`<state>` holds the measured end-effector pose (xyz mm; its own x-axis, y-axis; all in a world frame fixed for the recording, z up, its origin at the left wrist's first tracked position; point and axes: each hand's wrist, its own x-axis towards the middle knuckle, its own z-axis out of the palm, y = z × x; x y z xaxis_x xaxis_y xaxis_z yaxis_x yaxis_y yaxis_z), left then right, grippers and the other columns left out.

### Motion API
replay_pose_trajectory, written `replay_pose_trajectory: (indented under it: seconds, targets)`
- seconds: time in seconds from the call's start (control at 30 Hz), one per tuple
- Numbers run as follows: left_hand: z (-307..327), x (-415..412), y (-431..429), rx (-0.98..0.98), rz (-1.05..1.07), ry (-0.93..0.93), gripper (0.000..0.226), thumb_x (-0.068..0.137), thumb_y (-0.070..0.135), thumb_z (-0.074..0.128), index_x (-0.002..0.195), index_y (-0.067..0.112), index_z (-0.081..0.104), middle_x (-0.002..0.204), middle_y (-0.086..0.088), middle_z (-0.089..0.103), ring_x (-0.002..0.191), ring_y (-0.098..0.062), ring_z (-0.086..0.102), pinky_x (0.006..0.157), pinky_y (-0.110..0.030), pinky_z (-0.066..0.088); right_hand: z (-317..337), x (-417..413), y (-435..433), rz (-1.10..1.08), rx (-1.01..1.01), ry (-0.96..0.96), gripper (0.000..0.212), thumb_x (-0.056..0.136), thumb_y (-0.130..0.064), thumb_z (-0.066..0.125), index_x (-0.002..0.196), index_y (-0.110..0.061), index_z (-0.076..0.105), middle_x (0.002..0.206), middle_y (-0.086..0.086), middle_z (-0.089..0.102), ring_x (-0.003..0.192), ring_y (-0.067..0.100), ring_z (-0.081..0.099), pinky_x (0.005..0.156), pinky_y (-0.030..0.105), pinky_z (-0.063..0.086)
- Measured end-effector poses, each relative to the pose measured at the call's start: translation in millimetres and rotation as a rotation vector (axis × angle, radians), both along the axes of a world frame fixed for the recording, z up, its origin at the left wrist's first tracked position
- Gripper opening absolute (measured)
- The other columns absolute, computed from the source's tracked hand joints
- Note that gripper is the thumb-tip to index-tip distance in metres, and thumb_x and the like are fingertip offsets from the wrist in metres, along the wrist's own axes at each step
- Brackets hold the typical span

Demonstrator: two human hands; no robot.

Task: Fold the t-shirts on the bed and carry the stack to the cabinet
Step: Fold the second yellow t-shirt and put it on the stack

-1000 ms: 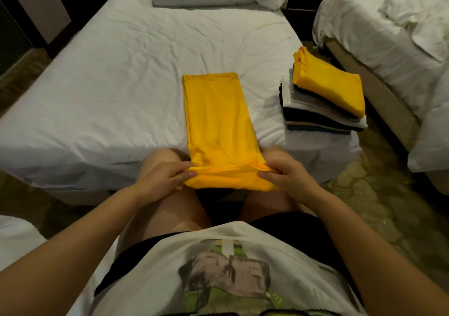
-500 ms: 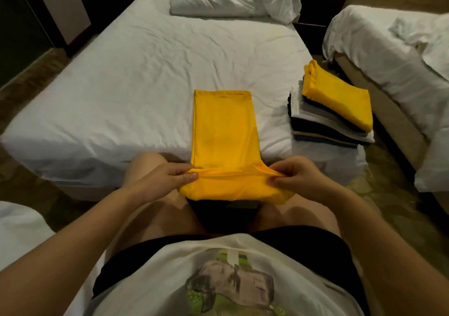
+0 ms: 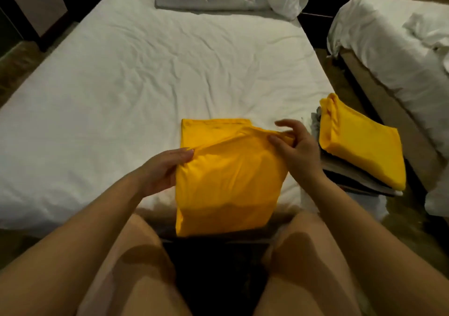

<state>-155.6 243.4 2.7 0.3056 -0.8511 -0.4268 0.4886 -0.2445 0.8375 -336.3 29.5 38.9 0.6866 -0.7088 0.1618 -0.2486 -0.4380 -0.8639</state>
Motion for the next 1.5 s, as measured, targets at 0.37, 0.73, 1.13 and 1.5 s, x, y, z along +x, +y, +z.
replay_pose_trajectory:
  seconds: [0.37,0.73,1.13,1.5]
  targets:
    - [-93.3,78.6,-80.4,0.379,0.306,-0.308,0.076,0.055,0.054,0.071,0.122,0.028,0.047,0.124,-0.003,0.054,0.105,-0.023,0.055,0.093,-0.040,0.046,-134.4,135.8,-77.5,-0.155,0.334,0.410,0.040,0.082,-0.025,0.069,0.117,-0.015,0.053,0.104,0.005,0.060,0.095,0.021,0.056,0.077,0.025,0.042]
    - [-104.4,81.0,-87.9,0.307,0.436,-0.307,0.053,0.089,0.030,0.058,0.137,0.026,0.036,0.127,0.002,0.046,0.108,-0.019,0.050,0.081,-0.031,0.046,-136.7,150.0,-84.2,-0.196,0.315,0.329,0.049,0.084,-0.033,0.067,0.126,-0.018,0.046,0.113,0.006,0.059,0.096,0.019,0.054,0.078,0.026,0.043]
    - [-94.6,-12.3,-13.0,0.490,0.277,-0.497,0.109,0.057,0.068,0.057,0.147,0.028,0.010,0.151,-0.005,0.027,0.130,-0.032,0.039,0.102,-0.043,0.036,-134.2,29.7,-9.4,-0.047,0.304,0.474,0.071,0.084,-0.041,0.065,0.143,-0.025,0.029,0.130,0.012,0.054,0.112,0.031,0.054,0.087,0.036,0.045]
    - [-118.0,-88.8,49.1,0.502,0.262,-0.643,0.066,0.094,0.021,0.052,0.147,0.034,0.016,0.146,-0.005,0.037,0.126,-0.030,0.043,0.099,-0.037,0.039,-147.0,-69.5,55.2,0.022,0.454,0.458,0.071,0.090,-0.023,0.061,0.147,-0.030,0.019,0.140,0.006,0.046,0.120,0.028,0.050,0.094,0.036,0.044]
